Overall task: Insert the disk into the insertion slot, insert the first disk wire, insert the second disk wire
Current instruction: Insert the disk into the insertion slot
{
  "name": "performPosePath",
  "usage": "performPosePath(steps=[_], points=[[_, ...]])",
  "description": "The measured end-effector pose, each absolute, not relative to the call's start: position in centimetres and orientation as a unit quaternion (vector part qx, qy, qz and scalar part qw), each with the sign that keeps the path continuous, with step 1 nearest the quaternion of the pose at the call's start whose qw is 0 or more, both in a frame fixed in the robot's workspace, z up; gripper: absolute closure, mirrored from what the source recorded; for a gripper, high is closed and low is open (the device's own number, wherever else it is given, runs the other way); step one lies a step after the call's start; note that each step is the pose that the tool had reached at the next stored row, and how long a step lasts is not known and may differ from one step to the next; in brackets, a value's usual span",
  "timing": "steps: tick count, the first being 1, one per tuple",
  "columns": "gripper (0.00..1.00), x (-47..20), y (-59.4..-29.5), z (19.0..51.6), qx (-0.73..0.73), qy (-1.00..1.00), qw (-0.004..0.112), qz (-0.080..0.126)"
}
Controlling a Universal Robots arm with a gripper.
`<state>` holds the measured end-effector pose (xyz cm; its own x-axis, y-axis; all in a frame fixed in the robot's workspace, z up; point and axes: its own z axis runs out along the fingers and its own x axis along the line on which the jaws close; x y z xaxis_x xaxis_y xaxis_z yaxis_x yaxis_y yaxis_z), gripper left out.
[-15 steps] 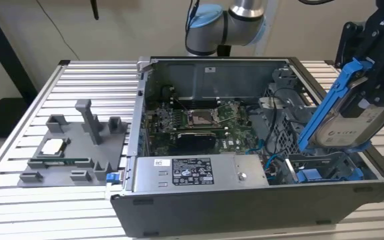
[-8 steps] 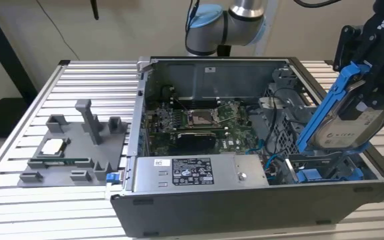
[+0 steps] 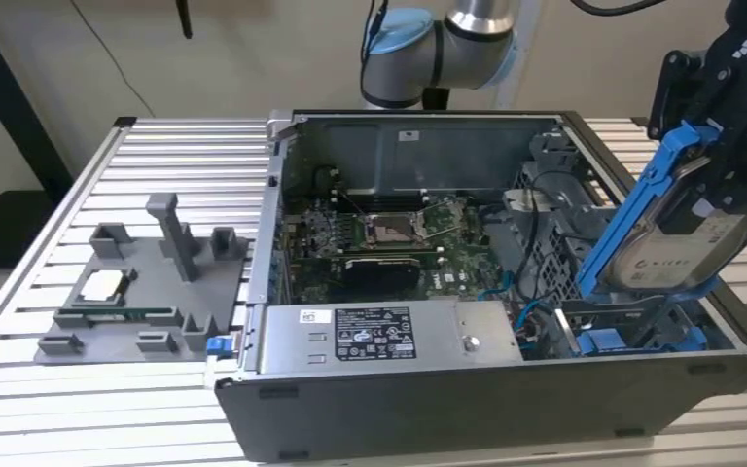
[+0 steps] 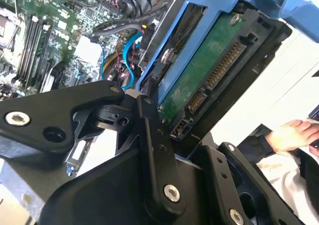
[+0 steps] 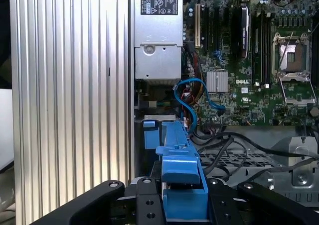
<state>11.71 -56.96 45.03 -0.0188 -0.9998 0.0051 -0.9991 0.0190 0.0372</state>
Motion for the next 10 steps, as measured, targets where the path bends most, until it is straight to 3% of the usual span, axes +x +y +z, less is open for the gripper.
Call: performPosePath(steps=[10], points=[[0.67, 11.71, -56.96, 44.39, 0.7, -0.714, 0.015, -0.011]])
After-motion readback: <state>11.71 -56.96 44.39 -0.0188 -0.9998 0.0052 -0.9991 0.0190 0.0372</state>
